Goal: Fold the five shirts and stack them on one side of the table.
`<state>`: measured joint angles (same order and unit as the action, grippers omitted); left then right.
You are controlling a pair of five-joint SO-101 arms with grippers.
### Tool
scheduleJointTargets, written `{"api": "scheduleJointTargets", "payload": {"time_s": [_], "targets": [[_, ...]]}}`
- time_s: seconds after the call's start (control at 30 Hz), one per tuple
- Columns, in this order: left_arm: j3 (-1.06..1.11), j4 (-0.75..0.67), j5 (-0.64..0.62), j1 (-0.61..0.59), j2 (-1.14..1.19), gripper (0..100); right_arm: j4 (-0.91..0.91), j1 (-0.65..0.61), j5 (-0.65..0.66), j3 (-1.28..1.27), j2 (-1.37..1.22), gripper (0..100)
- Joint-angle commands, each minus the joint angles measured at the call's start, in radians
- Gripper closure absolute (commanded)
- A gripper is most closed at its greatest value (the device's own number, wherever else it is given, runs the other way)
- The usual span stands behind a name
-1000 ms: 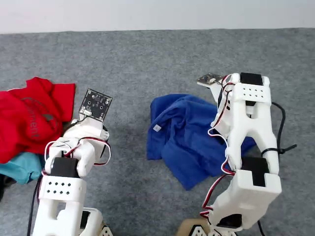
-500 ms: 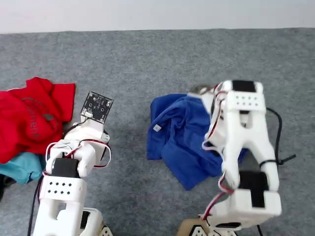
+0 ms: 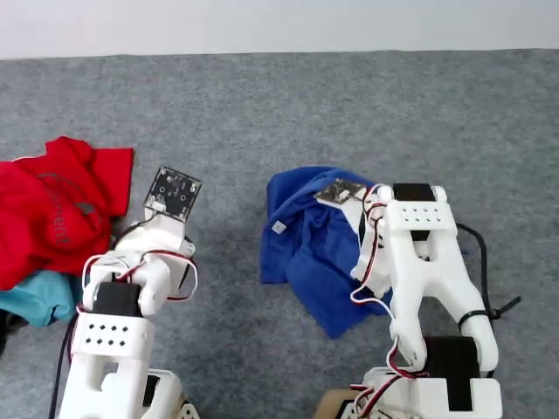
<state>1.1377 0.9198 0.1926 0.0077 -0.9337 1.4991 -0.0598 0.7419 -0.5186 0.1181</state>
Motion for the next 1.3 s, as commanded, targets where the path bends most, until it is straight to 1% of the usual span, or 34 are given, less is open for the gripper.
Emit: {"api": "scheduleJointTargets", "payload": {"time_s": [0.0,0.1,0.2,0.3,0.47,0.67,0.87,1.07,1.17,1.27], "targets": [[0.007,0.008,-0.008,-0.002,-0.018,98,0.033,-0.018,0.002,0.018,0.059,75.7],[0.012,0.005,-0.008,-0.002,-0.018,98,0.064,-0.039,0.006,0.014,0.101,75.7],[0.007,0.002,-0.008,0.002,-0.018,98,0.036,-0.033,0.009,0.0,0.076,75.7],[0.007,-0.006,-0.038,0.002,-0.018,98,-0.016,-0.033,0.009,0.0,0.004,75.7],[0.01,-0.006,-0.046,-0.002,-0.018,98,-0.099,-0.016,0.005,0.023,-0.143,75.7],[0.01,-0.006,-0.046,-0.003,-0.018,98,-0.108,0.045,0.005,0.106,-0.251,75.7],[0.01,-0.009,-0.046,-0.003,-0.018,98,-0.104,0.059,0.011,0.13,-0.274,85.9],[0.01,-0.011,-0.046,-0.003,-0.018,98,-0.101,0.088,0.008,0.13,-0.266,86.6],[0.01,-0.011,-0.046,-0.003,-0.018,98,-0.07,0.119,0.008,0.144,-0.266,86.7],[0.01,-0.011,-0.046,-0.003,-0.018,98,-0.024,0.148,0.009,0.196,-0.266,90.2]]}}
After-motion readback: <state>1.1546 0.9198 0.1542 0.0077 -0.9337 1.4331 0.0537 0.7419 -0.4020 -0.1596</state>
